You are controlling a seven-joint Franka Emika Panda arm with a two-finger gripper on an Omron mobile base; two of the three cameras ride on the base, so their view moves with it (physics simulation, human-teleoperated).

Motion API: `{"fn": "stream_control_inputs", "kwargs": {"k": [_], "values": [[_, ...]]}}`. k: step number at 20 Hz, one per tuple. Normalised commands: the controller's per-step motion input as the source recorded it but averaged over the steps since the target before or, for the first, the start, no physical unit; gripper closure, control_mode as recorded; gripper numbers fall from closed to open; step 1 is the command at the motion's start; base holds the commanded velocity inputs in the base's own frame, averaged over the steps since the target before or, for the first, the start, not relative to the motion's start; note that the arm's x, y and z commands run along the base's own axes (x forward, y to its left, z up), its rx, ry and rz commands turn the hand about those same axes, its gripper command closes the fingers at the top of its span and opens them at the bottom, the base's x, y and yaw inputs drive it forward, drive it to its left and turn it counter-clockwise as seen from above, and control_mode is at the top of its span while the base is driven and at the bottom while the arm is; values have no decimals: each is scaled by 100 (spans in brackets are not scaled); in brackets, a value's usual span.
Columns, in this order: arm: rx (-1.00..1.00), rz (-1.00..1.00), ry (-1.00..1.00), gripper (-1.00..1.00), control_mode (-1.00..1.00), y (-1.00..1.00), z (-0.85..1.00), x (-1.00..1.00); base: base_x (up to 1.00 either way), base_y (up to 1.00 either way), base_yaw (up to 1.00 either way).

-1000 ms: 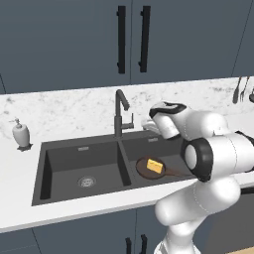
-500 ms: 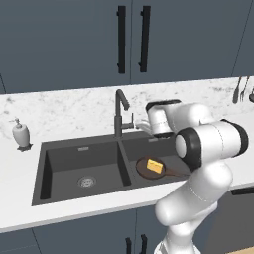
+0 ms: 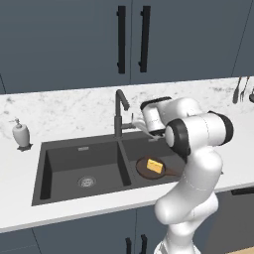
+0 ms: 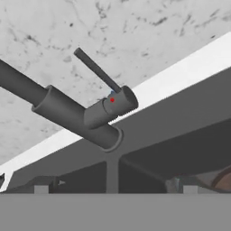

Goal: Pick the pan and sponge and place them into the sink. Then turn on the water.

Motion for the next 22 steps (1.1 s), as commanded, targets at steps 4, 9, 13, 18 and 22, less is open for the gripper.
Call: {"fn": "stream_control_inputs", "kwargs": {"k": [4, 9, 13, 18, 22], "values": [[4, 0, 2, -100, -100, 0, 0, 40, 0, 0, 0], [1, 0, 3, -100, -100, 0, 0, 40, 0, 0, 0], [0, 0, 5, -100, -100, 0, -5, 36, 0, 0, 0], [0, 0, 3, -100, -100, 5, -5, 31, 0, 0, 0], [0, 0, 1, -100, -100, 11, -16, 26, 0, 0, 0]]}}
